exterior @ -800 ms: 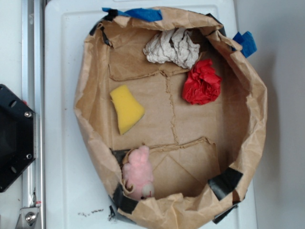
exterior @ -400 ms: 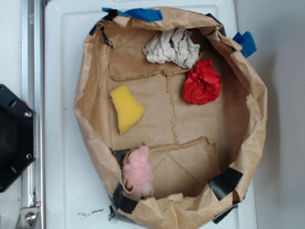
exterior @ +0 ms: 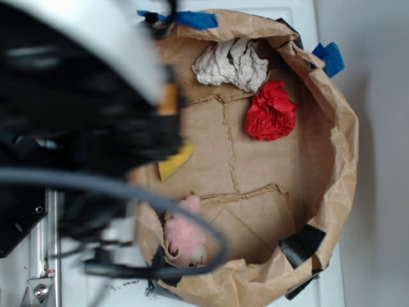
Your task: Grab the white paper.
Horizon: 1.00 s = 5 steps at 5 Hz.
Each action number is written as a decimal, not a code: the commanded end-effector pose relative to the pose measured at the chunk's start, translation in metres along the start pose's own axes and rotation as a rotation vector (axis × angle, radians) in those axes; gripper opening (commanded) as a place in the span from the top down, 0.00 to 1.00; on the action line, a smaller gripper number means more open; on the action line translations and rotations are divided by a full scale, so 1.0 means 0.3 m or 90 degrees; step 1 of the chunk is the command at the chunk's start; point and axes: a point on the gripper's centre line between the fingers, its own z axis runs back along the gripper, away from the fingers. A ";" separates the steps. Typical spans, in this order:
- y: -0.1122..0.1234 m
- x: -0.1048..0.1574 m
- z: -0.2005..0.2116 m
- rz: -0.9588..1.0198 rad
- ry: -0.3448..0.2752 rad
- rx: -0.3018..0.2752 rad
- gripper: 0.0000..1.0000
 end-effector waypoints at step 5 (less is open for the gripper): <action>0.095 0.150 -0.128 -0.021 -0.044 0.078 0.00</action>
